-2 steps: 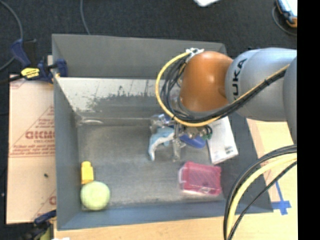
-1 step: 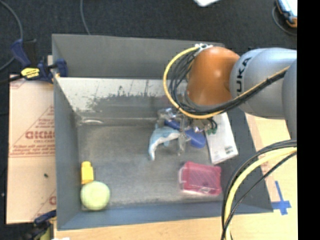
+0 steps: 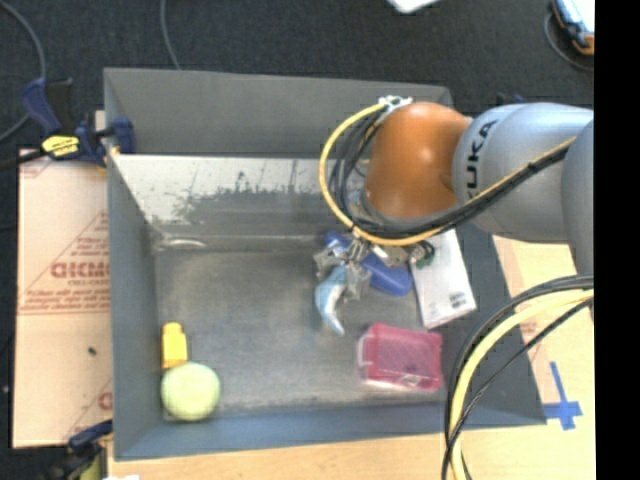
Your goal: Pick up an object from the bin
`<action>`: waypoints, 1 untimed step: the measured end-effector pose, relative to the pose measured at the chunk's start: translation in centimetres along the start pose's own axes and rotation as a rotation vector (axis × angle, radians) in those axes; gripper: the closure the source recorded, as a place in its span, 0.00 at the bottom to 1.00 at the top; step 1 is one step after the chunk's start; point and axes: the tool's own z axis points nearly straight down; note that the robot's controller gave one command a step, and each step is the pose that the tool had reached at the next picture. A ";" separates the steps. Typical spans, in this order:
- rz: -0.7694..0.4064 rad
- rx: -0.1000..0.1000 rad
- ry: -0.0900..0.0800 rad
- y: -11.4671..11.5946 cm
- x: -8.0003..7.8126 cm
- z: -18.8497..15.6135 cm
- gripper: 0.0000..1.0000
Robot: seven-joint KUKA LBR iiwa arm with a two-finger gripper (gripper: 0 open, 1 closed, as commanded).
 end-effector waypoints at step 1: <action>0.000 0.000 0.000 0.0 0.0 0.0 1.00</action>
Offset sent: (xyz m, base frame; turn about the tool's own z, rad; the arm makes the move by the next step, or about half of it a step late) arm 0.0017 0.0317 -0.0144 0.0490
